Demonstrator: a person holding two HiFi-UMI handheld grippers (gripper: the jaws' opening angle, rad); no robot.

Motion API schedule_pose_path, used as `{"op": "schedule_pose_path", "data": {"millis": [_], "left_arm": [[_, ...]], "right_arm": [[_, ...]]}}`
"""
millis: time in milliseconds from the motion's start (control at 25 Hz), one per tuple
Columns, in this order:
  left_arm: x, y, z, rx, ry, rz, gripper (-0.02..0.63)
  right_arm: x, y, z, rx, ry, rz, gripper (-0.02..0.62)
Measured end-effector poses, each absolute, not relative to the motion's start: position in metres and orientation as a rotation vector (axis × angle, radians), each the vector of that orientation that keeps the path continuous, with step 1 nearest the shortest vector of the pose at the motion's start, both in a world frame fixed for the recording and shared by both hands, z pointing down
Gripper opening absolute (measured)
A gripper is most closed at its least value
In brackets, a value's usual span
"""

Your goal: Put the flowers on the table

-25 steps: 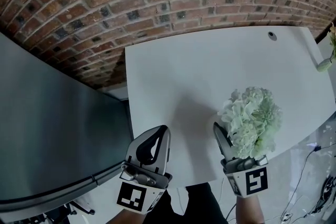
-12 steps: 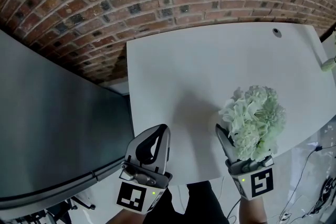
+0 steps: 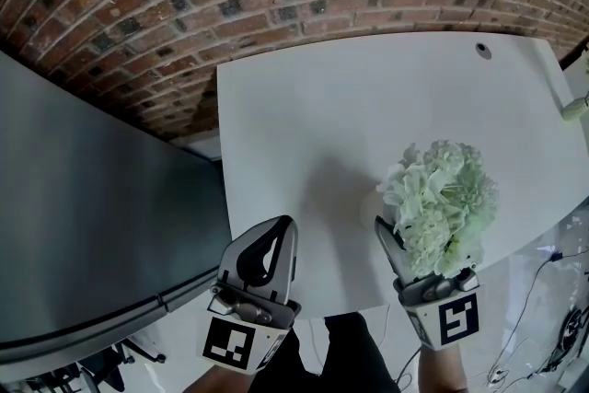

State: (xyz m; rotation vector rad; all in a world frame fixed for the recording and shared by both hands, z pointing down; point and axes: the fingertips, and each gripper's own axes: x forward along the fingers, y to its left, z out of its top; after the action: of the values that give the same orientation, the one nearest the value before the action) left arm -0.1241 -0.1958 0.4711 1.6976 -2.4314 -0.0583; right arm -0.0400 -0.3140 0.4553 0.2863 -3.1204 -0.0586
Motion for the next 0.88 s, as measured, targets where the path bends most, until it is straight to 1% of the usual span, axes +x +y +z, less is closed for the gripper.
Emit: {"op": "schedule_pose_path", "data": {"millis": [560, 880], "left_arm": [[-0.111, -0.19, 0.469, 1.715, -2.403, -0.069, 0.006], [-0.097, -0.185, 0.465, 1.774, -2.344, -0.084, 0.006]], "right_arm": [[-0.016, -0.312, 0.467, 0.366, -3.049, -0.028, 0.37], [0.0, -0.3, 0.467, 0.396, -3.034, 0.064, 0.37]]}}
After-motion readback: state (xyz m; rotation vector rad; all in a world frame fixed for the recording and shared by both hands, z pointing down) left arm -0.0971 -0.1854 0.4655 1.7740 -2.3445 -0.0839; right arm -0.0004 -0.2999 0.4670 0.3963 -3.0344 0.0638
